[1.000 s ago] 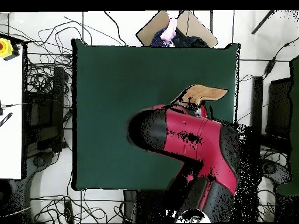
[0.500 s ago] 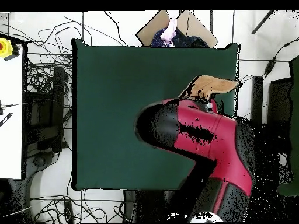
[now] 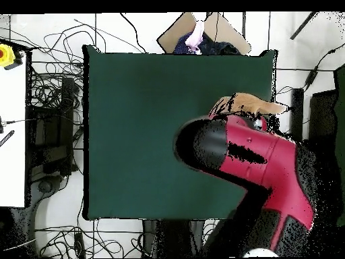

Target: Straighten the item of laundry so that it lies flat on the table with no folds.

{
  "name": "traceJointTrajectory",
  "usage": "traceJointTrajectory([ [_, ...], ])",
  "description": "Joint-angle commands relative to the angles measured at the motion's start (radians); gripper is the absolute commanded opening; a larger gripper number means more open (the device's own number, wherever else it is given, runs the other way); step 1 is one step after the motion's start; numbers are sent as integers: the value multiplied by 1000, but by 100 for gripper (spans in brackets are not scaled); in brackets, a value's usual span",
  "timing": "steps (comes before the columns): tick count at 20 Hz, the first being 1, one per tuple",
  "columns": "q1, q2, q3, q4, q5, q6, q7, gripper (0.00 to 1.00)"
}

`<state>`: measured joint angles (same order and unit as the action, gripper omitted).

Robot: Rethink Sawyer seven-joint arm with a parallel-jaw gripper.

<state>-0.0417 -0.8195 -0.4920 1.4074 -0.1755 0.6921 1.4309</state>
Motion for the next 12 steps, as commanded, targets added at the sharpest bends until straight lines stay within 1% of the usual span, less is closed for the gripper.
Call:
traceJointTrajectory([
  [1, -24, 44, 89, 29, 15, -30, 158, 0],
  [7, -31, 38, 96, 43, 0, -81, 156, 0],
  [12, -38, 44, 103, 27, -2, -78, 143, 0],
])
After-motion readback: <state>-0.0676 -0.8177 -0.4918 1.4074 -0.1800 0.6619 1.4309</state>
